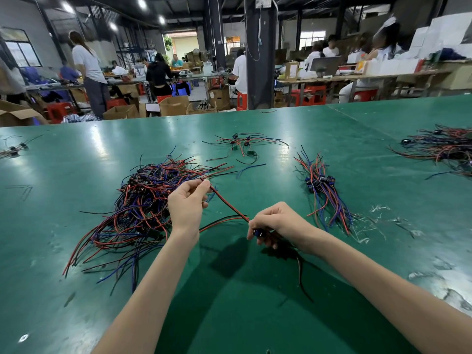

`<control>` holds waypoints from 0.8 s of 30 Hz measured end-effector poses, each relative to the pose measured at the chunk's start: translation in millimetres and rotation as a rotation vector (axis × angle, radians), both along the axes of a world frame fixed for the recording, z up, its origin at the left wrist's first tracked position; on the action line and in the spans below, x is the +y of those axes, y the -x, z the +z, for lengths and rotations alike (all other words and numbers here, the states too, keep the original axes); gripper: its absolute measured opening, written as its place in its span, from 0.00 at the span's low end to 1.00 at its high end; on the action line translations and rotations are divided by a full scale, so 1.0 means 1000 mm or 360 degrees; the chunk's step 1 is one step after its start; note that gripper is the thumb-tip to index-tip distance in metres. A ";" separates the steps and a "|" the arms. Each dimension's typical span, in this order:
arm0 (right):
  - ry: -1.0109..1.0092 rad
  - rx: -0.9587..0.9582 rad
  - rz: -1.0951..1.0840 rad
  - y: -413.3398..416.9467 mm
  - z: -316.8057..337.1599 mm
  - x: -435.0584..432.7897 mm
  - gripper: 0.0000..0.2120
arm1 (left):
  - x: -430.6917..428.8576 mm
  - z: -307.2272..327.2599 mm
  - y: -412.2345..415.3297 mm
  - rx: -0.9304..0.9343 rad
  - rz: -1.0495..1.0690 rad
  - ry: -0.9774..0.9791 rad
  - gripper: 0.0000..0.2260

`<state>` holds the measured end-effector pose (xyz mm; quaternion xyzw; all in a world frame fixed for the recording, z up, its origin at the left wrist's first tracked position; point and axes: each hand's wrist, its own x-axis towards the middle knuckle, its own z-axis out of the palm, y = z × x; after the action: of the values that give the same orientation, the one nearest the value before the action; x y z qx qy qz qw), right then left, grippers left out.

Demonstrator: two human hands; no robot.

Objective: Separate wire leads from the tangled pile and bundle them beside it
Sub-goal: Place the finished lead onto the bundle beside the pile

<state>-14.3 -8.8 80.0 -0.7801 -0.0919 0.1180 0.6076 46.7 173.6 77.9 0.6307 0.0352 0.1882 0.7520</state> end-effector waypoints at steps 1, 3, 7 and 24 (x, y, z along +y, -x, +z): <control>-0.0001 0.0003 0.0001 0.000 0.000 0.000 0.13 | 0.000 0.000 0.000 0.0005 -0.0003 0.0004 0.05; -0.0010 0.0014 0.0003 0.000 0.000 0.000 0.13 | 0.001 0.000 0.000 0.0011 -0.0007 0.0013 0.05; -0.0019 0.0028 0.0003 -0.001 -0.001 -0.001 0.14 | 0.002 -0.002 0.001 0.0006 0.0003 0.0000 0.06; -0.0278 -0.0052 -0.0215 -0.007 -0.002 -0.003 0.10 | -0.022 -0.002 0.014 0.0152 -0.0334 0.0174 0.10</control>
<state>-6.8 -12.2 77.7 -0.7304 -0.0592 0.0556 0.6782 32.4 152.1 75.4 0.5971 0.0152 0.0761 0.7984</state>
